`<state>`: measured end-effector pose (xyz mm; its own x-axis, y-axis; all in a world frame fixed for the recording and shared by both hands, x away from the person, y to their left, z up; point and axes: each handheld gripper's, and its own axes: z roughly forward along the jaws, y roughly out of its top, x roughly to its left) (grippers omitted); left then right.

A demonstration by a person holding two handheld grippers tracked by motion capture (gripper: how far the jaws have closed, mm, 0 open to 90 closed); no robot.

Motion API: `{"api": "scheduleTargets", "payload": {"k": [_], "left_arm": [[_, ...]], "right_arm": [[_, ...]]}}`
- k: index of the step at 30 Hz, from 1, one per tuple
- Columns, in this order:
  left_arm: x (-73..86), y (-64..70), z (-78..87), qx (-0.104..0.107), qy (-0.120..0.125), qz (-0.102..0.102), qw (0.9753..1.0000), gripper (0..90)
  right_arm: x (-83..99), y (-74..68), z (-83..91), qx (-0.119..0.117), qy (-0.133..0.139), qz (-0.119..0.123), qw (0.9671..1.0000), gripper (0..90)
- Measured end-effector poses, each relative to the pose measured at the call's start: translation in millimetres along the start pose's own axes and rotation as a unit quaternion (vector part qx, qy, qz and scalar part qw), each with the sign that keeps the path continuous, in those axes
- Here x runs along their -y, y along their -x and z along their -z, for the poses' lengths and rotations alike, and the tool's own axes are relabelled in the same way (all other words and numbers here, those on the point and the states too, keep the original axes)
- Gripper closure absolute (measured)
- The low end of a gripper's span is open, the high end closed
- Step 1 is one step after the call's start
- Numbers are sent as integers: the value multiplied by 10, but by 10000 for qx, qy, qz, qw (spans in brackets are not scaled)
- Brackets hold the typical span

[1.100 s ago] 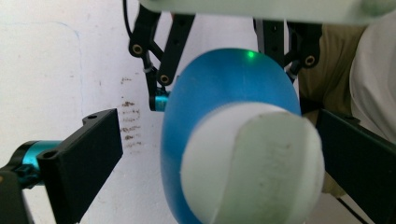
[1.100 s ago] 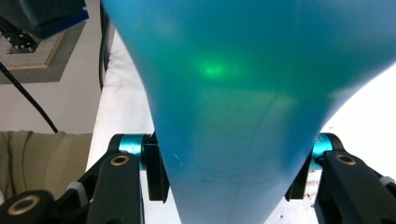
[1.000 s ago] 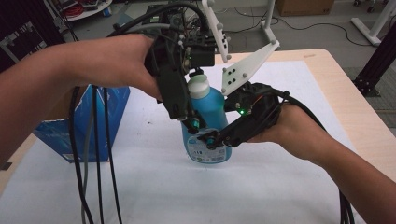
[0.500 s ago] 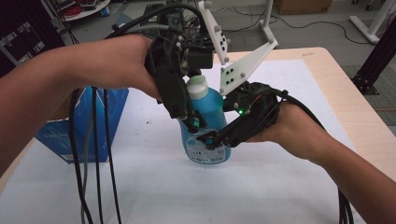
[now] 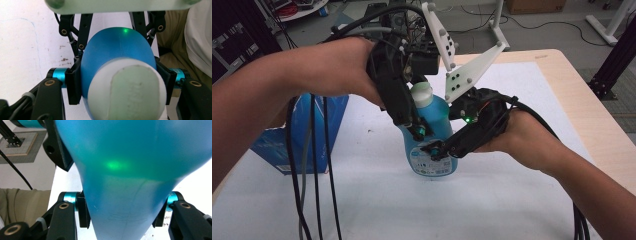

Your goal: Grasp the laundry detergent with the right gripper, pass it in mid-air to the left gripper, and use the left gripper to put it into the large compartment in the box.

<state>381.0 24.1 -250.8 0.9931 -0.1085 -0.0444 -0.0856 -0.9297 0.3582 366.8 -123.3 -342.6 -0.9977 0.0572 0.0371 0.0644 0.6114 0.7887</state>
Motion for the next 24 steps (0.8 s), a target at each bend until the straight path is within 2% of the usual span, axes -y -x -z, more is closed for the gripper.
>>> {"api": "scheduleTargets", "payload": {"k": [10, 17, 18, 20, 23, 24], "left_arm": [[-10, 24, 6, -5, -22, 5, 10000, 378], [-16, 46, 24, 25, -95, 118, 9999, 381], [-20, 51, 40, 3, -109, 118, 9999, 381], [-27, 59, 84, -58, -117, 160, 9998, 381], [-30, 67, 175, -140, -158, 234, 9995, 381], [-28, 73, 206, -165, -151, 262, 9994, 381]], "right_arm": [[8, -7, -2, -37, 57, 50, 10000, 464], [12, -21, -28, -128, 148, 80, 9998, 437], [11, -17, -31, -184, 135, 83, 9997, 377], [19, -16, -44, -150, 105, 6, 9998, 266], [53, -7, -33, -149, 147, -119, 9997, 183], [61, -5, -22, -99, 166, -181, 9997, 118]]}}
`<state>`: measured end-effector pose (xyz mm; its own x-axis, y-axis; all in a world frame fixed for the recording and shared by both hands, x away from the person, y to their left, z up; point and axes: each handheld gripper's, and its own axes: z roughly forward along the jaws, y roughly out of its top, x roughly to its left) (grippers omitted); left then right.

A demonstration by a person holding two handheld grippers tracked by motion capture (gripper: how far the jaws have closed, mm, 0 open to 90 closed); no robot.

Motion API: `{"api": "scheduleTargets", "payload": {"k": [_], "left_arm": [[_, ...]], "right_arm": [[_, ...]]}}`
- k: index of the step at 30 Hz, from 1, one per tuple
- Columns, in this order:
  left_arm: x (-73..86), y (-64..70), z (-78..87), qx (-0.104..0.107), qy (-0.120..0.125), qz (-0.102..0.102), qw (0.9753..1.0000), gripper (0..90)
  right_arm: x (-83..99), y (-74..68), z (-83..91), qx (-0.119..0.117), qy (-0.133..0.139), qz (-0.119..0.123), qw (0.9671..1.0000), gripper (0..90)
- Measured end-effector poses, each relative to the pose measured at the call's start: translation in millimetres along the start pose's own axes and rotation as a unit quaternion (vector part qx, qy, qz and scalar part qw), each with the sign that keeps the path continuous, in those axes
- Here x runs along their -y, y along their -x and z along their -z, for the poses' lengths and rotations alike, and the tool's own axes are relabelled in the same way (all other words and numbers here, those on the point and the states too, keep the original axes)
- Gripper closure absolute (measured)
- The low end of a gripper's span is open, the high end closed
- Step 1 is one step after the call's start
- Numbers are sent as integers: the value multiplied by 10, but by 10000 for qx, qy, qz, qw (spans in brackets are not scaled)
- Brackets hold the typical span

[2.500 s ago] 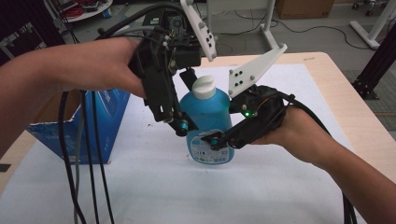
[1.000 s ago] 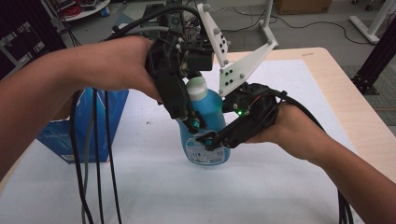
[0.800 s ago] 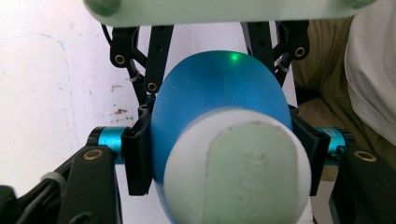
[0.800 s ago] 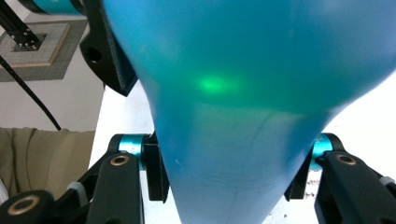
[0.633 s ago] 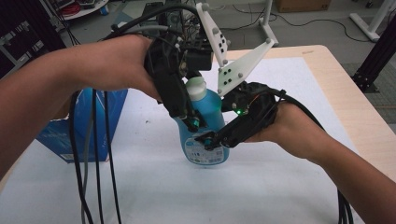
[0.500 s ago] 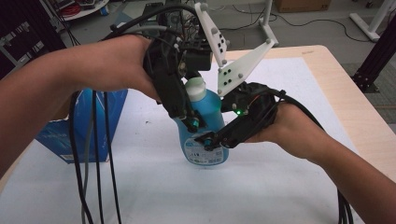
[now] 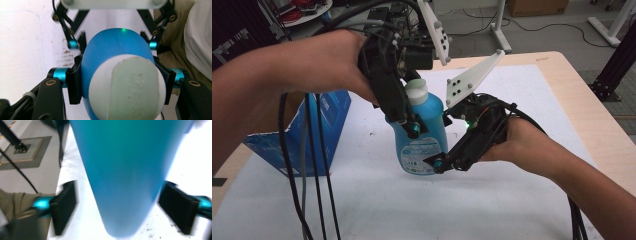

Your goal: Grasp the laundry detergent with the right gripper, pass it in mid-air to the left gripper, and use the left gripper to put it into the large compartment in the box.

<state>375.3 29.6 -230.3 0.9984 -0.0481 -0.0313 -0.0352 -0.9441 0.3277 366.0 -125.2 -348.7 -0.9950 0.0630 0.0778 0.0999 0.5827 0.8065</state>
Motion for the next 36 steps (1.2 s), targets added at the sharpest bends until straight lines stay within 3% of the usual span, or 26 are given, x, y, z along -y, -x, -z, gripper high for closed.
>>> {"api": "scheduleTargets", "payload": {"k": [2, 4, 6, 12, 17, 18, 20, 22, 25, 27, 31, 35, 36], "left_arm": [[12, 6, 70, -49, -19, 62, 10000, 381], [26, 16, 124, -90, -63, 116, 9999, 381], [42, 23, 199, -146, -61, 217, 9996, 381], [108, -13, 444, -369, -155, 689, 9968, 380], [158, -54, 657, -639, -276, 1017, 9924, 380], [168, -59, 697, -692, -266, 1087, 9913, 380], [187, -69, 773, -762, -268, 1216, 9893, 380], [209, -77, 852, -822, -250, 1352, 9871, 380], [237, -79, 936, -888, -253, 1482, 9846, 380], [251, -67, 983, -913, -251, 1478, 9845, 380], [307, -77, 1079, -871, -177, 1693, 9815, 380], [369, -72, 1197, -950, -168, 1852, 9779, 380], [402, -71, 1244, -965, -150, 1945, 9760, 380]], "right_arm": [[11, 8, 42, 16, -19, -66, 10000, 119], [23, 11, 92, 269, -132, -118, 9995, 119], [40, 19, 146, 240, -241, -127, 9993, 119], [66, 69, 406, 340, -877, -18, 9956, 119], [71, 121, 619, 407, -1430, -210, 9887, 111], [74, 133, 656, 484, -1491, -243, 9873, 19], [92, 172, 715, 619, -1696, -394, 9828, 6], [121, 187, 787, 714, -1890, -398, 9786, 6], [150, 181, 871, 716, -2010, -422, 9761, 7], [168, 165, 924, 666, -2171, -421, 9730, 7], [198, 132, 1031, 594, -2400, -382, 9682, 7], [239, 133, 1135, 742, -2546, -519, 9628, 7], [247, 139, 1155, 805, -2575, -597, 9611, 7]]}}
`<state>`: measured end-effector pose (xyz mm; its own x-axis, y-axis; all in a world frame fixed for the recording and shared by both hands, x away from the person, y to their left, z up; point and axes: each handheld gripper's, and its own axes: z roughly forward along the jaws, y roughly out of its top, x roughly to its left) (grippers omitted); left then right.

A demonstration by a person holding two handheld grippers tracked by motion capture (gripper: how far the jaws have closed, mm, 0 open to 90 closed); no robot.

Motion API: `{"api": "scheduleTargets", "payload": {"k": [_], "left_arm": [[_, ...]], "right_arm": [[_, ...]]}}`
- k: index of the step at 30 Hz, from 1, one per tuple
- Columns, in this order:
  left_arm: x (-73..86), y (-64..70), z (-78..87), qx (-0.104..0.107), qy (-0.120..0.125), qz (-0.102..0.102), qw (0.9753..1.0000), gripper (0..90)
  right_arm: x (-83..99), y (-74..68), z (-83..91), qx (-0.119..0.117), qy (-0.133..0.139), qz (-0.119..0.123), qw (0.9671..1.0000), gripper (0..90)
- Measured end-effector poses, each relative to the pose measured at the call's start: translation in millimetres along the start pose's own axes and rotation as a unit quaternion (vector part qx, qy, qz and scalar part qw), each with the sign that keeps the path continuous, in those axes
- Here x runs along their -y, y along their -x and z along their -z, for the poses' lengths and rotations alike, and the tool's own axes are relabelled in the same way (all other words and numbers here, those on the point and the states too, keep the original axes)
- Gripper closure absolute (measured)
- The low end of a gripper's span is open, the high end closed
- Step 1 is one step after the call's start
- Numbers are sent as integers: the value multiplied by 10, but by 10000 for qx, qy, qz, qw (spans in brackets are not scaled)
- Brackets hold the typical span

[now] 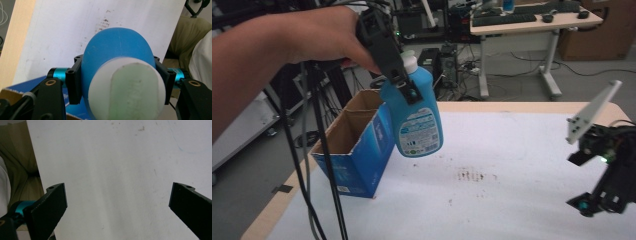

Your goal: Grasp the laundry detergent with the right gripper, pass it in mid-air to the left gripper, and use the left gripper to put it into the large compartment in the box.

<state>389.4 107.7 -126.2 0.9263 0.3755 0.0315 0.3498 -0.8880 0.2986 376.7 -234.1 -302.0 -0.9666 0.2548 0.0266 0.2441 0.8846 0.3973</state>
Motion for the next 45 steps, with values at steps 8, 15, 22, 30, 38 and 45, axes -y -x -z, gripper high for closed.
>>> {"api": "scheduleTargets", "payload": {"k": [8, 15, 22, 30, 38, 45], "left_arm": [[270, -147, 244, -167, 165, 527, 9983, 380], [620, -283, 455, -317, 258, 983, 9943, 380], [955, -384, 672, -491, 327, 1399, 9884, 380], [1244, -465, 773, -660, 303, 1628, 9840, 380], [1451, -555, 740, -778, 320, 1702, 9818, 380], [1553, -646, 534, -740, 293, 1619, 9836, 380]], "right_arm": [[86, -5, 94, -82, -60, 93, 9999, 8], [137, 9, 163, -5, -61, 96, 9999, 8], [128, 27, 200, 44, -18, 0, 10000, 8], [91, 40, 215, 74, -36, 2, 10000, 8], [93, 62, 219, 62, -49, -27, 10000, 8], [93, 72, 231, 112, -68, -81, 9999, 8]]}}
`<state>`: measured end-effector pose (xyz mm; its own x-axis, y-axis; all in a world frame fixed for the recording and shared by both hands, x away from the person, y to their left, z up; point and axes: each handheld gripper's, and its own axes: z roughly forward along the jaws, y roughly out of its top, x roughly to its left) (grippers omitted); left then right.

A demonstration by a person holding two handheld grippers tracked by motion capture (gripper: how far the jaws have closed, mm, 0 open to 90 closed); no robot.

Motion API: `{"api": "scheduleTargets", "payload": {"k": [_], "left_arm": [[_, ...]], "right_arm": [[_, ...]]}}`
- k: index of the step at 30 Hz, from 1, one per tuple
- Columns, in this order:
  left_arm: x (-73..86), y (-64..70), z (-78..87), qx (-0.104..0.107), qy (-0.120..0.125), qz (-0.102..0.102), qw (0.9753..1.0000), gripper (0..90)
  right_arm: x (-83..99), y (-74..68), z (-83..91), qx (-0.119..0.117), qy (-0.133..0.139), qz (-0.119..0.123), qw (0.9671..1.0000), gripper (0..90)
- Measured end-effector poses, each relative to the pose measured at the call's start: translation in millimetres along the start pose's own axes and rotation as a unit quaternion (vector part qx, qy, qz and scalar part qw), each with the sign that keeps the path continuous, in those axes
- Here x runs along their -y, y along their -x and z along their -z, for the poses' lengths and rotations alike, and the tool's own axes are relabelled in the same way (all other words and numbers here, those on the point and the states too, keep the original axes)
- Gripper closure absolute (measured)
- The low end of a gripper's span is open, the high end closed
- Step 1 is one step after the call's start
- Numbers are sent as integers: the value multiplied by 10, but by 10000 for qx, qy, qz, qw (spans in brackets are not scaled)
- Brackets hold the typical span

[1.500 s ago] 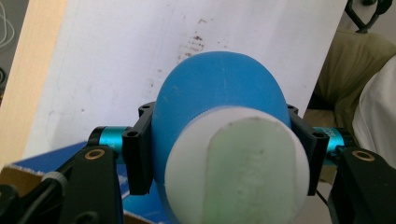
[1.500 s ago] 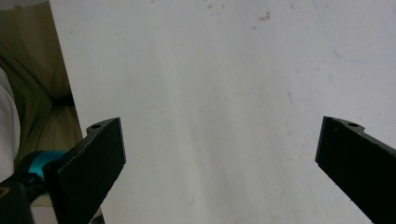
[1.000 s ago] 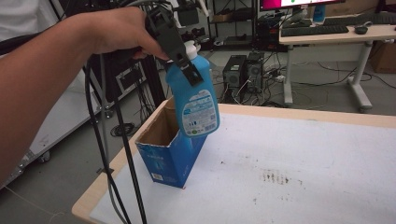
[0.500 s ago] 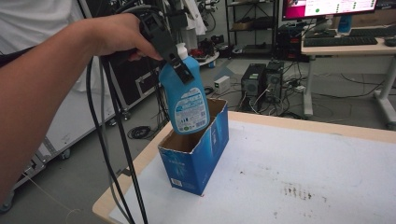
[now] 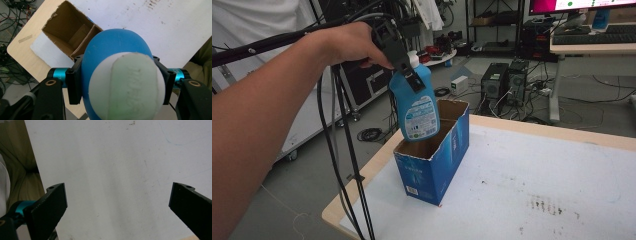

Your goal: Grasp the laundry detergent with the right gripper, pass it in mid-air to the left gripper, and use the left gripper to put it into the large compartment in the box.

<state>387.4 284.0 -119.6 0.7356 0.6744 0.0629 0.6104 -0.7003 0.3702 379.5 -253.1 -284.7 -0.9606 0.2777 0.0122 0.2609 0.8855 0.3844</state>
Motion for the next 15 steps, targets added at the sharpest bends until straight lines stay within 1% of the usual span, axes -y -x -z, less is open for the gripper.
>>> {"api": "scheduleTargets", "payload": {"k": [5, 7, 11, 12, 15], "left_arm": [[39, -49, -199, 57, -15, -100, 9999, 380], [62, -68, -289, 97, 1, -89, 9999, 380], [109, -107, -495, 187, -18, -229, 9996, 380], [120, -115, -551, 197, -5, -258, 9995, 380], [148, -126, -720, 185, -89, -363, 9991, 380]], "right_arm": [[1, -5, -4, 15, -30, -12, 10000, 8], [-3, -6, -8, -3, -52, -49, 10000, 8], [-11, -2, -16, 21, -74, -77, 9999, 8], [-10, -4, -17, 13, -81, -90, 9999, 8], [0, 7, -21, 17, -94, -128, 9999, 8]]}}
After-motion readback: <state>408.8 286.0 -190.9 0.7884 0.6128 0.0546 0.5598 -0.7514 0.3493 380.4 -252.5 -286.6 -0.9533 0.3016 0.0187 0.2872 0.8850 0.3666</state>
